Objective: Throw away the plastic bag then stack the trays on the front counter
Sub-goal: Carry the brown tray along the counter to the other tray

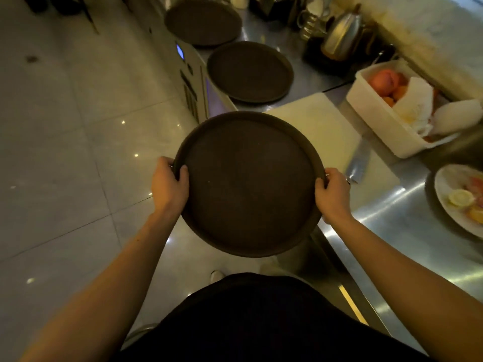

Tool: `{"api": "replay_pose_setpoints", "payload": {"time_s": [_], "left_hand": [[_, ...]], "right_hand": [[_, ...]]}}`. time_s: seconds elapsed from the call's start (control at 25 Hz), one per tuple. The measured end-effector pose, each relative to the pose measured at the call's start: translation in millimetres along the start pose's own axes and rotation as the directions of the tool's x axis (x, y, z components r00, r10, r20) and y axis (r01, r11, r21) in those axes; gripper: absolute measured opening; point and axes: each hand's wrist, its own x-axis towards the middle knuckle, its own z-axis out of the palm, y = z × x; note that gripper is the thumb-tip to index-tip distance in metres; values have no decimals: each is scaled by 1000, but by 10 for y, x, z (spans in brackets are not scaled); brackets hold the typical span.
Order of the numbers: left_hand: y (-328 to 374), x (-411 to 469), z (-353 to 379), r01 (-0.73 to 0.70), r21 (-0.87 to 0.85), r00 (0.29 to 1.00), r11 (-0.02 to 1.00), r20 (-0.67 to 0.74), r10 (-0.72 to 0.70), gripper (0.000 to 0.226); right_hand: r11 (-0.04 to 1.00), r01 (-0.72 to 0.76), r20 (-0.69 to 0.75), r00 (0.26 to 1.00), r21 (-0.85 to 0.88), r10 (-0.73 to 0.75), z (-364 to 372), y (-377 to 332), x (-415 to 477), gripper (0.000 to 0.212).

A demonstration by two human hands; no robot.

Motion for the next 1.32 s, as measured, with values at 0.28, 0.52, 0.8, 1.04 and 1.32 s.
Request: {"api": "replay_pose_setpoints", "payload": {"time_s": [0.28, 0.52, 0.8, 1.04, 1.32], "left_hand": [[-283, 626, -262, 99, -39, 991, 994, -86, -102, 27], [-93, 1378, -49, 86, -2, 994, 996, -74, -86, 26], [444, 2533, 362, 55, 81, 998, 995, -29, -53, 23], [730, 3318, 688, 46, 73, 998, 996, 49, -50, 25], [879, 4588, 1159, -111, 126, 969, 986, 236, 78, 24]], "right_hand": [[996, 94, 65, 993, -1, -93, 537, -661, 460, 24], [998, 54, 59, 997, 22, -55, 907, -925, 1258, 25], [1000, 1, 44, 999, 30, -2, 1140, -1229, 2396, 21], [997, -73, 9, 997, 14, 73, 1252, -1395, 3000, 25], [974, -227, -143, 964, -6, 224, 1538, -1636, 3460, 22]]}}
